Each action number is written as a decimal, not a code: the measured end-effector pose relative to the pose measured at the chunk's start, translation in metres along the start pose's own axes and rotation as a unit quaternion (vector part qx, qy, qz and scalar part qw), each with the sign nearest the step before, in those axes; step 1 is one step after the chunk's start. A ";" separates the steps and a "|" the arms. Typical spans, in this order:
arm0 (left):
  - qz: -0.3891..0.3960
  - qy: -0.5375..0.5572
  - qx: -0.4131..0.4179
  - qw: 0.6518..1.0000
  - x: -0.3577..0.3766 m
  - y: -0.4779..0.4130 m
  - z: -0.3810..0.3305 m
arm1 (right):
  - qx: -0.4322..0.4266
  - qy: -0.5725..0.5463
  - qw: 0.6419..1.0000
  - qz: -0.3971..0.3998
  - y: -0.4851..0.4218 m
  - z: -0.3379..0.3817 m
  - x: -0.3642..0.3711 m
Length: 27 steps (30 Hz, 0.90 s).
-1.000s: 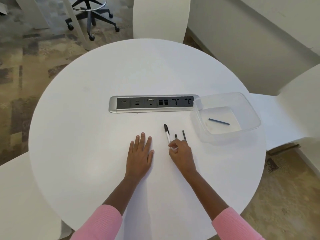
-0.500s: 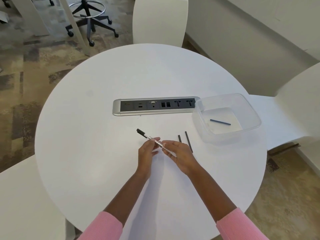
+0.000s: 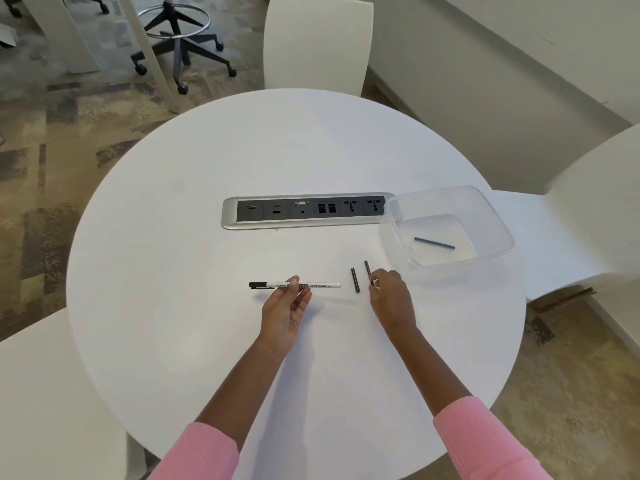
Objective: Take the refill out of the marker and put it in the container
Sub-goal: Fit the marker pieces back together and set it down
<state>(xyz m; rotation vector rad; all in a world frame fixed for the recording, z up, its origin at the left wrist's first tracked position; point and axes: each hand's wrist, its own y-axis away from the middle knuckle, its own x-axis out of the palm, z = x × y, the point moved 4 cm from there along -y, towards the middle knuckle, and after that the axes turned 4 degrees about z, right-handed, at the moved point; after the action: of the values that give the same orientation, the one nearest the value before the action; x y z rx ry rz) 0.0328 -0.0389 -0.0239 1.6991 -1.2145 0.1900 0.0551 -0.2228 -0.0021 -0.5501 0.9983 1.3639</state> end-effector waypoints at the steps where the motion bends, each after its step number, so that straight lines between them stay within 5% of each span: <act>1: -0.004 0.009 -0.002 1.000 0.000 0.000 0.001 | 0.011 0.004 1.000 0.005 0.000 -0.004 0.000; 11: -0.019 0.066 -0.023 0.997 0.000 0.003 0.008 | 0.033 0.040 0.998 0.024 -0.003 -0.013 0.004; 15: -0.016 0.089 -0.031 0.995 0.002 0.006 0.009 | 0.065 -0.078 0.994 0.039 -0.001 -0.014 -0.002; 17: -0.017 0.103 -0.036 0.994 0.003 0.007 0.009 | 0.083 -0.217 0.971 0.060 0.003 -0.008 -0.007; 21: -0.020 0.127 -0.046 0.991 0.006 0.010 0.011 | 0.069 -0.496 0.861 0.090 0.014 0.016 -0.017; 27: -0.024 0.158 -0.061 0.985 0.012 0.013 0.016 | 0.015 -0.589 0.802 0.099 0.027 0.039 -0.019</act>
<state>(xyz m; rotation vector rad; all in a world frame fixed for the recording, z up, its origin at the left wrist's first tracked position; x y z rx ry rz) 0.0218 -0.0592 -0.0161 1.5231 -0.9287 0.3359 0.0414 -0.1963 0.0396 0.4670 0.0245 1.4999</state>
